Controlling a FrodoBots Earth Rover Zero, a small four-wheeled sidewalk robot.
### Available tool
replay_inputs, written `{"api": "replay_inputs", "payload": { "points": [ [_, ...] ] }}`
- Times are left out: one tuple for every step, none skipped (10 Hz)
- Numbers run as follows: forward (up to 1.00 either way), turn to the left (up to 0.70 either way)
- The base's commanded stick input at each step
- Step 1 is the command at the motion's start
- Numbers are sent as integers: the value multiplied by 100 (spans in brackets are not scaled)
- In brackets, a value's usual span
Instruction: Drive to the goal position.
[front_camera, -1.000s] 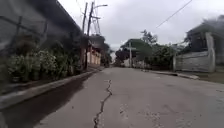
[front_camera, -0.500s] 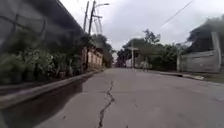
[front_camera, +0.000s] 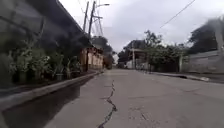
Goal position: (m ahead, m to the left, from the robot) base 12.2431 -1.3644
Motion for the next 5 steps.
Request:
{"api": "replay_inputs", "payload": {
  "points": [
    [70,0],
    [70,0],
    [70,0],
    [70,0],
    [70,0]
  ]
}}
